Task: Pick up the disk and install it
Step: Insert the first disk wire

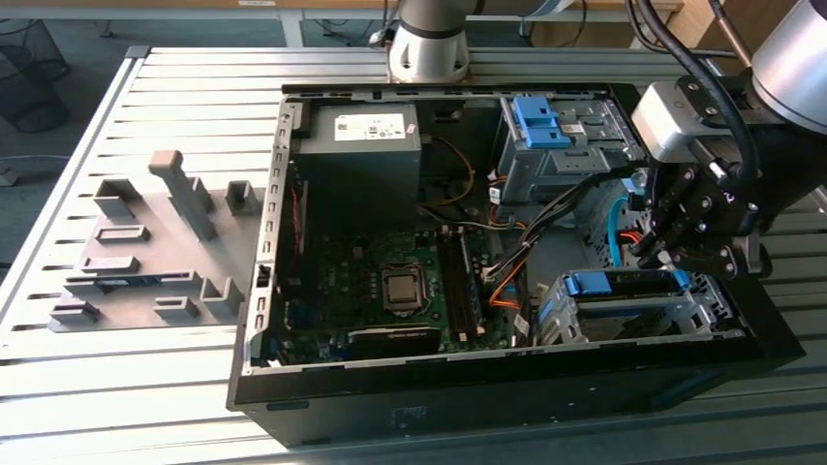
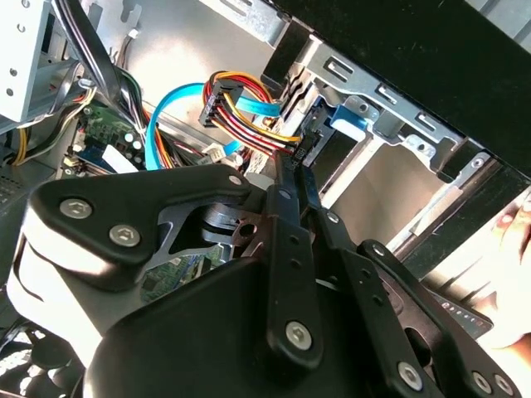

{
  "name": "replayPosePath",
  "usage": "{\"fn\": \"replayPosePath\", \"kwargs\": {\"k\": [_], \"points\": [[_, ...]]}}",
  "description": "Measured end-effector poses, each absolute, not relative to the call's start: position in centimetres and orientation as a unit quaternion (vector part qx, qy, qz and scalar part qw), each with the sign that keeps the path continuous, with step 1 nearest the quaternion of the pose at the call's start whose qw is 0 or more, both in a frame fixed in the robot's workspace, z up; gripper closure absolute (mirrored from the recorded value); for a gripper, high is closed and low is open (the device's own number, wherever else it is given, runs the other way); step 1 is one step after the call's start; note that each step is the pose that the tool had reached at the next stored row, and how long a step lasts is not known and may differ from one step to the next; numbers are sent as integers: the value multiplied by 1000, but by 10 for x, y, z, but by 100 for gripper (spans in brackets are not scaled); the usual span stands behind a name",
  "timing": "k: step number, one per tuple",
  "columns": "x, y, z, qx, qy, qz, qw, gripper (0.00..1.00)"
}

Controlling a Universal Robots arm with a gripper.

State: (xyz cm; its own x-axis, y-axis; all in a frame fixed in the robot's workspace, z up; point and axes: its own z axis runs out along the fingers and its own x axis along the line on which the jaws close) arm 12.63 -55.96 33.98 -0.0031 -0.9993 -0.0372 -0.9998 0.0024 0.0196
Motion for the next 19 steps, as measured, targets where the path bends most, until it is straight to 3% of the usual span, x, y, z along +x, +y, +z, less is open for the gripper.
{"fn": "replayPosePath", "kwargs": {"k": [8,19], "points": [[121,-563,338,-706,708,12,14,84],[121,-564,337,-706,708,12,15,84]]}}
